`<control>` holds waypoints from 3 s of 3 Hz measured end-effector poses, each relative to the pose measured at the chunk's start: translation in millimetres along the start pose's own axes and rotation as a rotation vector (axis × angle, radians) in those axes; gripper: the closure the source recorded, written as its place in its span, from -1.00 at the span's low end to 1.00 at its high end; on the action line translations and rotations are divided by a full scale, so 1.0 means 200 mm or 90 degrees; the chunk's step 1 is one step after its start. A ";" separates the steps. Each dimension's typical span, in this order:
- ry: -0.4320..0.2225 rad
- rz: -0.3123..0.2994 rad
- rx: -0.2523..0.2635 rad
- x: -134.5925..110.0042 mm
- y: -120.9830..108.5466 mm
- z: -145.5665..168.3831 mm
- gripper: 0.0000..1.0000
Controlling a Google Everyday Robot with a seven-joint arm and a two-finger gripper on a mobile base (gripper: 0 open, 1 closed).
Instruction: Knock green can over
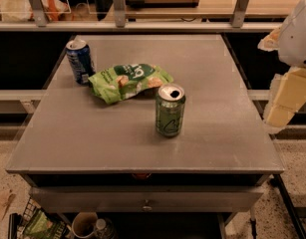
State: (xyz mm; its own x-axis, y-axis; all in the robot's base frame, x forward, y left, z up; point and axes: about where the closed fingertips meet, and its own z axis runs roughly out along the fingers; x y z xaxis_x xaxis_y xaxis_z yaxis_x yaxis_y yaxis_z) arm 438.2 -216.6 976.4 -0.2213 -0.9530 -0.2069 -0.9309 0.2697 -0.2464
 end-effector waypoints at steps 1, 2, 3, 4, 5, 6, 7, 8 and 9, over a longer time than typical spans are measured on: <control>0.000 0.000 0.000 0.00 0.00 0.00 -1.00; -0.056 0.057 0.005 0.02 -0.01 -0.01 -1.00; -0.162 0.161 0.020 0.14 -0.01 0.05 -1.00; -0.283 0.224 0.055 0.24 -0.02 0.16 -1.00; -0.403 0.246 0.091 0.23 -0.03 0.15 -1.00; -0.521 0.252 0.101 0.10 -0.02 0.08 -1.00; -0.549 0.253 0.100 0.04 -0.02 0.04 -1.00; -0.546 0.252 0.100 0.05 -0.02 0.04 -1.00; -0.550 0.242 0.083 0.01 -0.01 0.06 -1.00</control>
Offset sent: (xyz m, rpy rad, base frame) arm 0.0040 -0.0273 0.0109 0.4551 -0.0556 -0.2767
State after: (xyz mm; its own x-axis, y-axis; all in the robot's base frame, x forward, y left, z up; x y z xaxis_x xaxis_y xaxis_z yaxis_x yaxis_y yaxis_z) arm 442.6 -217.0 965.5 -0.1633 -0.3811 -0.9100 -0.7896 0.6034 -0.1110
